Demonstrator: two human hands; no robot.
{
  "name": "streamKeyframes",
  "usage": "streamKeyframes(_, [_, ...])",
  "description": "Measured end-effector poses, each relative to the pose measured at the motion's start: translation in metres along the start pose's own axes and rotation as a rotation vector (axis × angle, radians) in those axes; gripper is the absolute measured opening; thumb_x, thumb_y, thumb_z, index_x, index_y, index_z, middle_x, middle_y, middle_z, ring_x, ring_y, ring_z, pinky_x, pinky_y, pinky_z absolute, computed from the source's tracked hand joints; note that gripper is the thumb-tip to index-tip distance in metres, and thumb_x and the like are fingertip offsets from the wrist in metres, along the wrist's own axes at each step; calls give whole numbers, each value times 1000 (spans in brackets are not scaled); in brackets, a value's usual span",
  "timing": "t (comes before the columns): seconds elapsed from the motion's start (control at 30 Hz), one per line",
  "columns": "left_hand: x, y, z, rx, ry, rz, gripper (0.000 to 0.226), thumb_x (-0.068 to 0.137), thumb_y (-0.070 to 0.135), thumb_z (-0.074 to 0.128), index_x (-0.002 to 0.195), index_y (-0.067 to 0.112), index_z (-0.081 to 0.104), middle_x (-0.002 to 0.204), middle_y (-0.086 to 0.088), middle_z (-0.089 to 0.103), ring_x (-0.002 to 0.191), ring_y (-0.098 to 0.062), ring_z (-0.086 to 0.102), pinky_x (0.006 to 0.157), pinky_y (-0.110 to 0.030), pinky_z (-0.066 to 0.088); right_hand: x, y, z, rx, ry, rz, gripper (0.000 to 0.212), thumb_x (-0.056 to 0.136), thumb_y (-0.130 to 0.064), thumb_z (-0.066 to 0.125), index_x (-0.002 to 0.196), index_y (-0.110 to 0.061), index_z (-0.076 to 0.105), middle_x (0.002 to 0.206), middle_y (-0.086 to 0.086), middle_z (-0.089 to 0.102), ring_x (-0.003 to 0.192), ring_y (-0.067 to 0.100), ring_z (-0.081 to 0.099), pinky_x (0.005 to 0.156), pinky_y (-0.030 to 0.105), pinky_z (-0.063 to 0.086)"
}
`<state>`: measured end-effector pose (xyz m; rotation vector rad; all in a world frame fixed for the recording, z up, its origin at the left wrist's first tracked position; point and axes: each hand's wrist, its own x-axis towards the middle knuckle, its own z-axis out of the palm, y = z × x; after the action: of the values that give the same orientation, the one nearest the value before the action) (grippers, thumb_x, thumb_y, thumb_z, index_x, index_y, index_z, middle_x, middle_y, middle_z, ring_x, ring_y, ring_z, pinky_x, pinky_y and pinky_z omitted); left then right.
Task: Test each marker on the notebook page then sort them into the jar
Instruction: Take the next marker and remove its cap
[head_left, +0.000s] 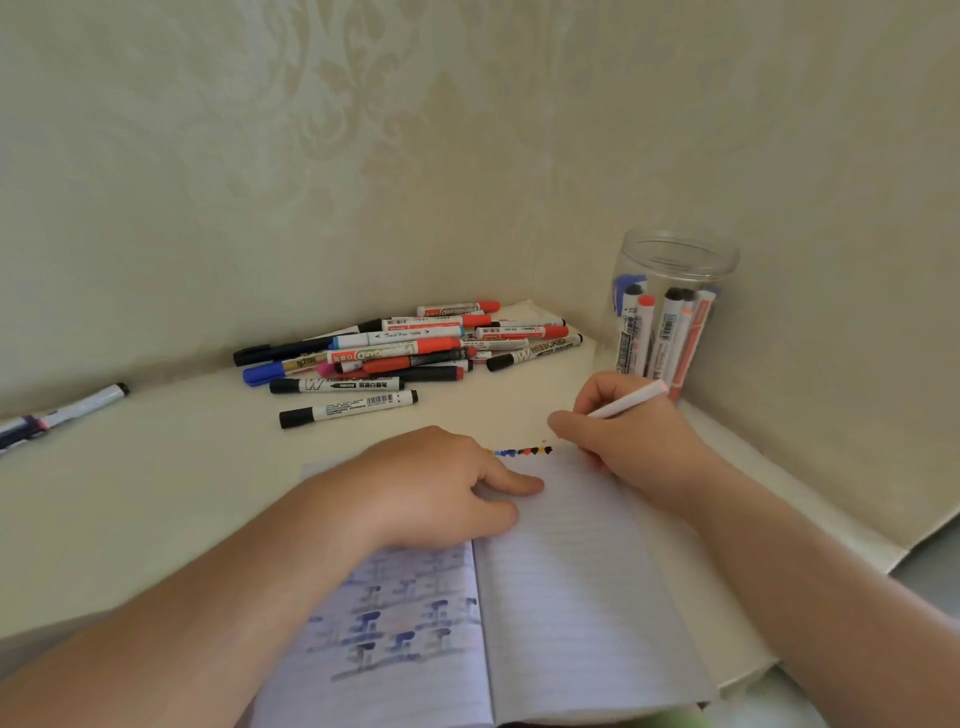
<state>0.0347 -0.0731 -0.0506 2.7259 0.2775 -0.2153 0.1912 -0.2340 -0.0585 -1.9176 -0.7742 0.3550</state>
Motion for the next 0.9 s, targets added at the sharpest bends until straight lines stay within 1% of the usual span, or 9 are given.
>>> streamKeyframes(0.1, [-1,2,1,-2,-24,-31,49,82,83,53,129,78,41,138,25,56,120,-4,54,102,-30,47,0,2,-1,54,9,9,24,84,-13,84,77,-5,62,57,2,60,50,15,53,47,29,41])
streamKeyframes(0.13, [-2,4,2,36,-22,-34,55,80,87,50,133,76,39,144,22,53,126,-7,51,102,-31,46,0,3,-1,65,17,13,25,84,-12,83,75,-6,60,57,3,60,49,15,54,47,29,42])
streamKeyframes(0.17, [-3,6,3,81,-9,-35,56,82,87,48,135,74,39,141,20,55,126,-9,51,97,-31,46,1,3,0,74,31,22,26,85,-11,82,74,-7,59,57,5,61,49,15,56,47,29,43])
streamKeyframes(0.23, [-2,12,6,173,56,-19,45,93,76,43,138,68,44,112,17,62,116,-13,55,79,-32,43,2,3,1,94,60,39,26,85,-9,79,71,-7,57,58,10,64,48,17,58,47,30,45])
streamKeyframes(0.3, [0,20,11,242,165,22,36,103,60,37,133,56,57,88,12,54,101,-18,58,74,-32,45,3,3,2,99,94,46,24,84,-6,74,70,-5,54,60,16,66,47,18,59,48,31,46])
streamKeyframes(0.37, [1,26,20,267,263,38,35,105,49,35,132,48,57,93,9,58,98,-21,59,79,-35,48,4,4,5,52,121,39,23,82,-6,71,70,-2,51,60,16,67,46,18,59,48,30,45])
streamKeyframes(0.53, [1,24,33,275,274,9,48,102,53,20,148,67,18,96,6,53,93,-21,46,73,-37,36,3,1,6,-46,155,26,24,80,-8,71,69,-3,50,56,16,64,43,14,60,47,28,44])
streamKeyframes(0.63, [5,25,29,257,225,-13,49,101,54,22,147,70,16,94,7,49,93,-20,46,74,-36,39,6,2,5,-24,149,58,24,79,-6,69,66,-9,49,50,7,63,43,16,59,46,25,42])
streamKeyframes(0.9, [7,23,27,246,215,-4,49,101,53,26,146,71,19,91,7,51,93,-19,48,76,-34,44,12,5,10,-131,148,46,23,75,-11,70,64,-13,50,56,16,64,47,19,59,49,29,43])
